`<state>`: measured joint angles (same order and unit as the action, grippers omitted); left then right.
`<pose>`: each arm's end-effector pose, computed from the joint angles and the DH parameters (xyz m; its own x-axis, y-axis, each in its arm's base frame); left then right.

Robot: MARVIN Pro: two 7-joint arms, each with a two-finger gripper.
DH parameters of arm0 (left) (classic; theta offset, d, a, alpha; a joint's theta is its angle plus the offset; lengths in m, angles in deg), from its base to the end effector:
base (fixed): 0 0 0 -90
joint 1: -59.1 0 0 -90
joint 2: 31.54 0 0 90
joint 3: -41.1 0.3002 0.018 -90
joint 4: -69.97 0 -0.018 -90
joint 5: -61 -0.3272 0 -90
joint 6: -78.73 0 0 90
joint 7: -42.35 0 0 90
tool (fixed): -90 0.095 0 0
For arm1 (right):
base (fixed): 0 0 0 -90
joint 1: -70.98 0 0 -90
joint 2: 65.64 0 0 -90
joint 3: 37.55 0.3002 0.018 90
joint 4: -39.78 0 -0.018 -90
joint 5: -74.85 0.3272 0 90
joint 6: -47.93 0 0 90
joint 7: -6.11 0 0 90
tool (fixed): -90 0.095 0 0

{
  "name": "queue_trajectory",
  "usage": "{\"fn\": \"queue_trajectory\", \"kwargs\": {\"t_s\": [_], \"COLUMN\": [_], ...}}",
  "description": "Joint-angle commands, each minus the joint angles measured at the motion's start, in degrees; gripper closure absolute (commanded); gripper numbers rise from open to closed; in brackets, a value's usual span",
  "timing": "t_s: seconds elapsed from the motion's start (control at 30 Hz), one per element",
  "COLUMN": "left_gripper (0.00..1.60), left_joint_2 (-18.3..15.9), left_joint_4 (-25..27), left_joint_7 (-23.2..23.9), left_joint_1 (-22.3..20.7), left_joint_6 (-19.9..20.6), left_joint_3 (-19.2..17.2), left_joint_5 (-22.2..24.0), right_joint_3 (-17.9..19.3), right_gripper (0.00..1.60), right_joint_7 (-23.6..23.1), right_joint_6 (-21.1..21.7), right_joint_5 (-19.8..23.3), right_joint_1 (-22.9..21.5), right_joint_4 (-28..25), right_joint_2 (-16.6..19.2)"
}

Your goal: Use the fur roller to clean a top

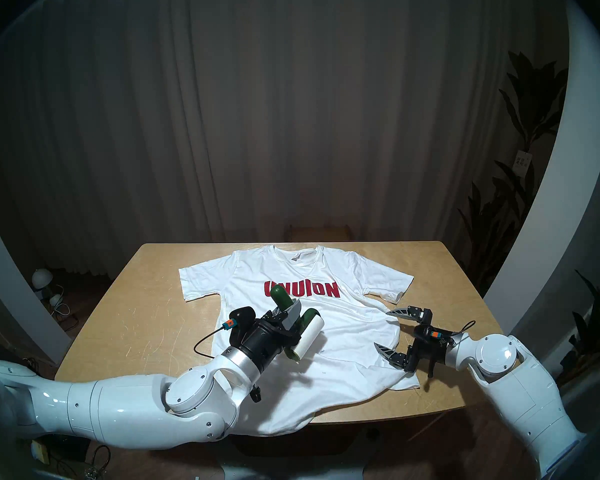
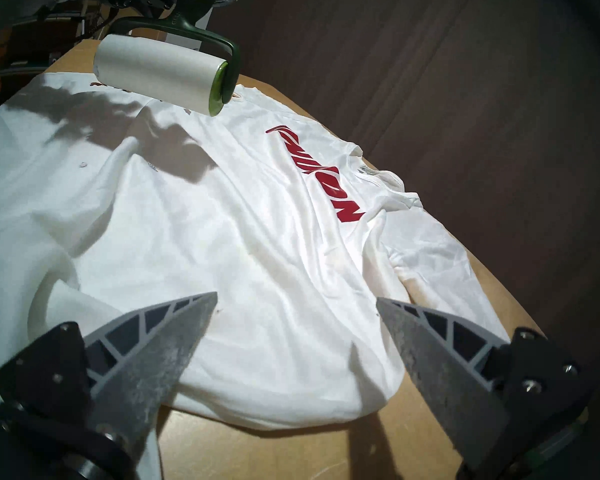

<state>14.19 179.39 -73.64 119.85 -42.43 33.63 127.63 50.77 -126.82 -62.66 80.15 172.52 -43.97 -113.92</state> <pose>0.3025 -0.1425 -0.3157 0.3216 0.3963 0.8599 -0.4451 -0.7383 0.5067 0.3398 -0.1647 -0.3716 -0.0840 0.5722 0.8158 0.7729 -0.4793 0.4157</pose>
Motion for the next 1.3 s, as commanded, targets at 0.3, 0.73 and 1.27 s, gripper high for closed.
{"fn": "queue_trajectory", "kwargs": {"t_s": [0.3, 0.73, 1.27], "left_gripper": [1.60, 1.60, 1.60], "left_joint_2": [6.42, 9.10, 11.63], "left_joint_4": [2.29, 3.55, 2.71], "left_joint_7": [-16.01, -22.95, -23.55], "left_joint_1": [-0.84, -0.96, -0.20], "left_joint_6": [7.17, 9.54, 9.87], "left_joint_3": [-0.03, 0.36, 1.50], "left_joint_5": [-7.06, -9.50, -9.97], "right_joint_3": [-2.44, -3.45, -3.52], "right_gripper": [0.00, 0.00, 0.00], "right_joint_7": [-0.79, -1.32, -1.95], "right_joint_6": [-1.92, -2.27, -1.85], "right_joint_5": [-1.79, -2.84, -3.08], "right_joint_1": [-3.49, -4.75, -3.93], "right_joint_4": [3.42, 3.76, 3.31], "right_joint_2": [-0.23, 0.19, 1.70]}}
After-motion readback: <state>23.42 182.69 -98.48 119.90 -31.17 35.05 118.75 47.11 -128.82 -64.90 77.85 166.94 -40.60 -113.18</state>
